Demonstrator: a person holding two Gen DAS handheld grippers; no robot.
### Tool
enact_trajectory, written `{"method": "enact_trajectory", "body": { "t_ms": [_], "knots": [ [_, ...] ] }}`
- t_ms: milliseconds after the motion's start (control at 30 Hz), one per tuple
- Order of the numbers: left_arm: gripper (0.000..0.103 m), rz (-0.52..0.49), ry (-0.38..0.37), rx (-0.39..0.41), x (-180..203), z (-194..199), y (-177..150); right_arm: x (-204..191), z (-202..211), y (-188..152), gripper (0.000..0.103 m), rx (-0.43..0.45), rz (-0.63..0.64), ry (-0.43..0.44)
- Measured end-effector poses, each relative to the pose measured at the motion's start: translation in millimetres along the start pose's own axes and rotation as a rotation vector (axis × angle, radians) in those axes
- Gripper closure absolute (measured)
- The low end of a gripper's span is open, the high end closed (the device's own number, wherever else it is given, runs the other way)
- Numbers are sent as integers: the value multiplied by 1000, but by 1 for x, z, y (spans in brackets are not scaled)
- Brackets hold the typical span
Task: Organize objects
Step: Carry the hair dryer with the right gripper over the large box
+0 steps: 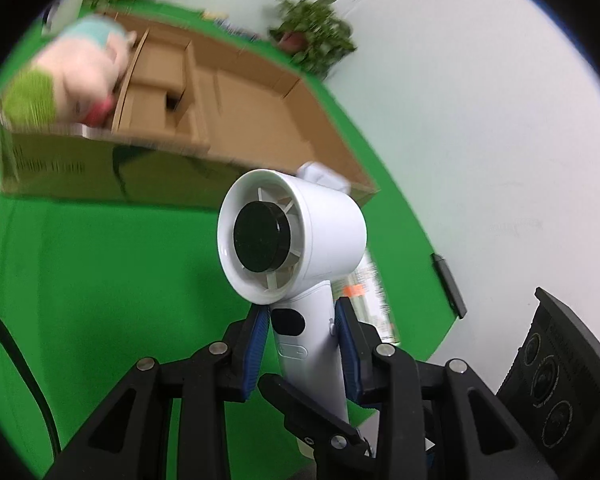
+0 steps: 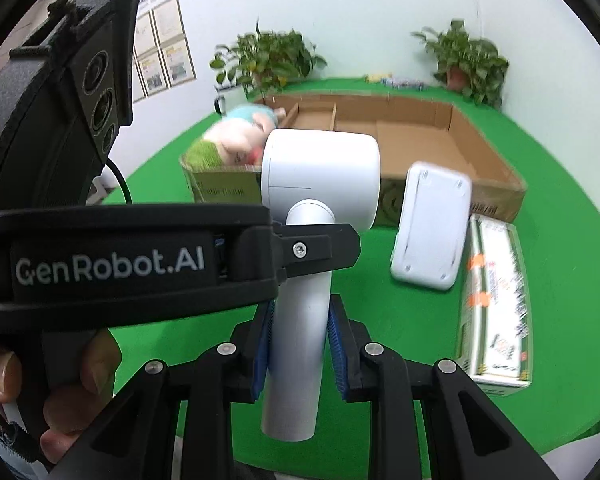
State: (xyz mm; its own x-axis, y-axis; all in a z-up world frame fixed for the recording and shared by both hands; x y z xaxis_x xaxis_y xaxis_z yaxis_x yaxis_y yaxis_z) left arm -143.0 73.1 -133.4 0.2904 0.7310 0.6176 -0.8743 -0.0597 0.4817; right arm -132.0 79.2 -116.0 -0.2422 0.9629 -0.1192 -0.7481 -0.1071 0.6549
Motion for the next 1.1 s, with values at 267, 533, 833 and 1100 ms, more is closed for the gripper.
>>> {"method": "enact_trajectory", "body": {
  "t_ms": [267,533,833,1100],
  "knots": [
    [71,76,2,-65,-27,-33,-2,17,-45,-11,79,-102,-37,7],
    [71,-12,4,6,3,-4,22,15,-19,14,79,-19,-26,-4],
    [71,-91,9,79,38,15,79,25,10,78,79,81,7,-26],
    [71,-134,33,139,59,32,137,25,21,148,79,132,30,-26]
  ]
}}
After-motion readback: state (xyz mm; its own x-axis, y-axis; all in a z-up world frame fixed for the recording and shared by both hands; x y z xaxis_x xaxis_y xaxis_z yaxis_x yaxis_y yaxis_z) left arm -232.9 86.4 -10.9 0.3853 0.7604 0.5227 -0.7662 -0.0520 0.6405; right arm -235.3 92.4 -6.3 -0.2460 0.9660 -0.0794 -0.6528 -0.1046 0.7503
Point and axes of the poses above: each gripper's, at about its wrist camera, not at the fingertips, and z roughly against the way its jaws point, x to its right, y to its top, the point moved 6 cm from there along -z, roughly the way its jaws point
